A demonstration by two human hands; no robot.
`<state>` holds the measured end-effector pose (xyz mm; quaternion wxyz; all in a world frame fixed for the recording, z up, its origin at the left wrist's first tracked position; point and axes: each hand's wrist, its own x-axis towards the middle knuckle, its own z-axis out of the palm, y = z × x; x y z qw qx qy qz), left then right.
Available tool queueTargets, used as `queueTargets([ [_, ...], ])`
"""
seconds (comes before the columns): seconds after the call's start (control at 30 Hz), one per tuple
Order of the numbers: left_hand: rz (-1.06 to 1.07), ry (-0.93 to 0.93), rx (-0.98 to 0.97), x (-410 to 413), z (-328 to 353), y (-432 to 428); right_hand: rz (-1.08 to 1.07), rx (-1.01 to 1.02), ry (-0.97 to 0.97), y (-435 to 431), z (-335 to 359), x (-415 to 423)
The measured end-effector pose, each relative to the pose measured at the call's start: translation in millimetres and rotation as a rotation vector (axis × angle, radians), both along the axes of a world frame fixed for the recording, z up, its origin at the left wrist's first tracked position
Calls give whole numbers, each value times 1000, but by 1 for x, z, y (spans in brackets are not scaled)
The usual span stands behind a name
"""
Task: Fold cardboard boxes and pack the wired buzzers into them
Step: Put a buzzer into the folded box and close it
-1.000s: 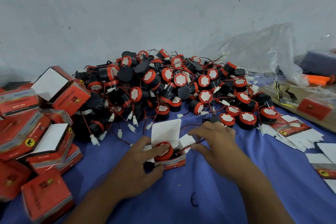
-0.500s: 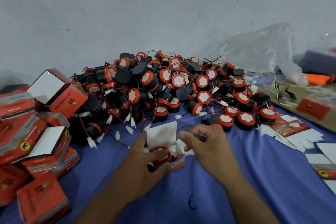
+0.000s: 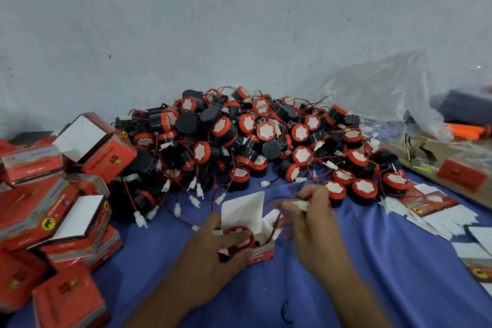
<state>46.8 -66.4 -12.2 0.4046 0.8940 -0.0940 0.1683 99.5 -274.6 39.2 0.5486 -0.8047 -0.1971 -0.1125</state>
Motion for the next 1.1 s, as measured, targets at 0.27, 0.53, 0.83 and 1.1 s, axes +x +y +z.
queueTargets([
  [0.27, -18, 15, -10, 1, -3, -1, 80, -469, -283, 14, 3, 0],
  [0.53, -1, -80, 22, -1, -6, -5, 64, -727, -179, 23, -9, -2],
  [0.83, 24, -100, 54, -1, -11, -6, -123, -856, -144, 47, -9, 6],
  [1.1, 0, -107, 47, -3, -7, -8, 20, -982, -281, 39, -5, -11],
])
